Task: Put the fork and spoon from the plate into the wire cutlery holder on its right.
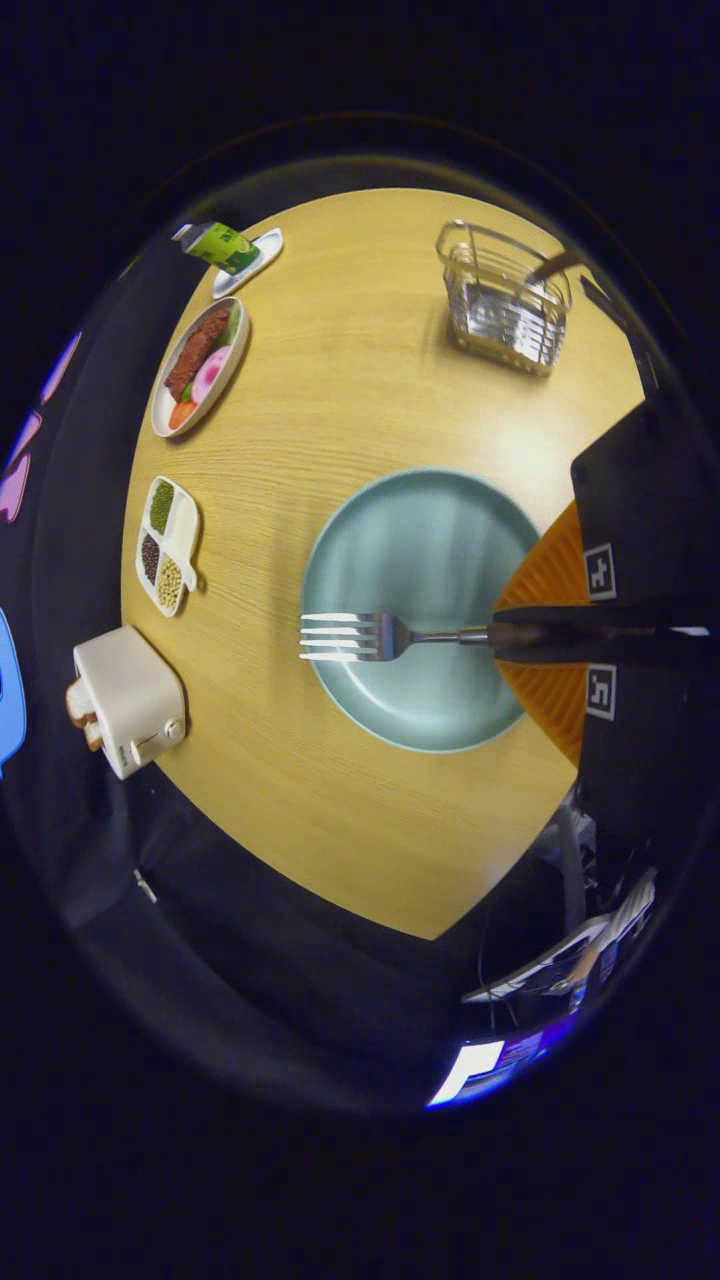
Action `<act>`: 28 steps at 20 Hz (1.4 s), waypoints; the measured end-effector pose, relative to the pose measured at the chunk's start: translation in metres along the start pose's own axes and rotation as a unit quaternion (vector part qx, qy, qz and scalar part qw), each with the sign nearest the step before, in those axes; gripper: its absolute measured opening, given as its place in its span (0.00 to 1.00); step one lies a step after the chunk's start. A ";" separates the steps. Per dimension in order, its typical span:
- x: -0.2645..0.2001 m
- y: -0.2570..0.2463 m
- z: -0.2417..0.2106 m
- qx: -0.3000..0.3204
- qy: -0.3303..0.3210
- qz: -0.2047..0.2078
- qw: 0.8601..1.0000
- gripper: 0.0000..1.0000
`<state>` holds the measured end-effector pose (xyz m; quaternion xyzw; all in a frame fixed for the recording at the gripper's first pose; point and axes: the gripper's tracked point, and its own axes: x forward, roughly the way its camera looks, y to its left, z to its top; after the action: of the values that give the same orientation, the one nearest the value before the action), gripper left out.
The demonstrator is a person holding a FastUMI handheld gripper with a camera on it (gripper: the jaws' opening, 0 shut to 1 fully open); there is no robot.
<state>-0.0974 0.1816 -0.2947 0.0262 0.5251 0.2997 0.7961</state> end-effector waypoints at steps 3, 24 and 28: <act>-0.066 -0.052 -0.009 -0.042 0.039 -0.006 0.998 0.09; -0.123 -0.230 -0.064 -0.165 0.434 -0.117 0.878 0.08; -0.110 -0.233 -0.063 -0.158 0.469 -0.131 0.859 0.08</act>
<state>-0.0760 -0.0820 -0.3163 -0.3127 0.7804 0.2489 0.4808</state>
